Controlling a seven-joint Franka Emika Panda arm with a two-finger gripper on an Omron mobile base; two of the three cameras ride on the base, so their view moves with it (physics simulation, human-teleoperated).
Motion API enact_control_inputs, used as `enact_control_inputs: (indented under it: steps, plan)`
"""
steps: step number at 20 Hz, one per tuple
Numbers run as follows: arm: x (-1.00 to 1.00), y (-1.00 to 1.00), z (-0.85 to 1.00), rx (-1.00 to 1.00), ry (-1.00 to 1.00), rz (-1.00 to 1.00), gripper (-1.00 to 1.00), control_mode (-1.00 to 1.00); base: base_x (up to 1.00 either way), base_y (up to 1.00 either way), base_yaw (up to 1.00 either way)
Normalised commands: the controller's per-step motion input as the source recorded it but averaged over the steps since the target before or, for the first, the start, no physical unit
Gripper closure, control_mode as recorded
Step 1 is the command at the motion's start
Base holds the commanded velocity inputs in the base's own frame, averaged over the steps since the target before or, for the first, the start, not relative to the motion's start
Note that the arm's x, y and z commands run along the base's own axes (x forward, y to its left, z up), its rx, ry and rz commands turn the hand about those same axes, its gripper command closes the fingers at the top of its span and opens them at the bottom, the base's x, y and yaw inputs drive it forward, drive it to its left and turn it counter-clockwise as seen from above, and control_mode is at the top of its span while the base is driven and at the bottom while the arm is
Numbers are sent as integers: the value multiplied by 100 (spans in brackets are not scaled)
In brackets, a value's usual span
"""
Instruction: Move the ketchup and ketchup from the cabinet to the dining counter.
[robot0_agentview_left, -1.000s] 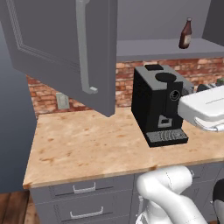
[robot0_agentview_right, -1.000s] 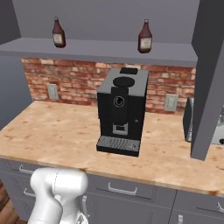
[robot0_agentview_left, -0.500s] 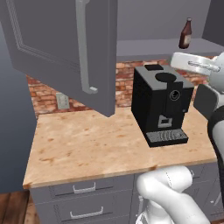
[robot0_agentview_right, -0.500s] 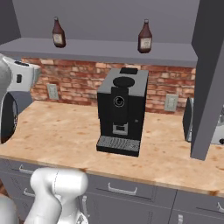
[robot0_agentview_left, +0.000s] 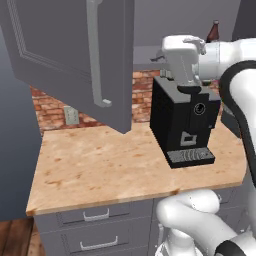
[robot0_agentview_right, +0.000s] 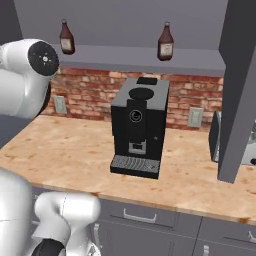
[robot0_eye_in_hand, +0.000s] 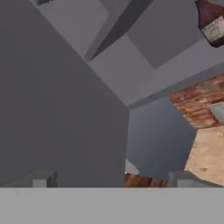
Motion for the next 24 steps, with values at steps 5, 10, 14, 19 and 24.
enact_control_inputs:
  steps: [5, 10, 14, 19, 24]
  plan:
    - [21, 79, -4, 13, 27, 44, -100, -100, 0, 0, 0]
    - [1, 95, -8, 9, 21, 39, -100, -100, 0, 0, 0]
    - [-33, 91, -15, 4, 6, 33, -100, -100, 0, 0, 0]
    - [-87, 93, -17, 0, 0, 27, -100, -100, 0, 0, 0]
    - [-100, 93, -12, 0, -2, 20, -100, -100, 0, 0, 0]
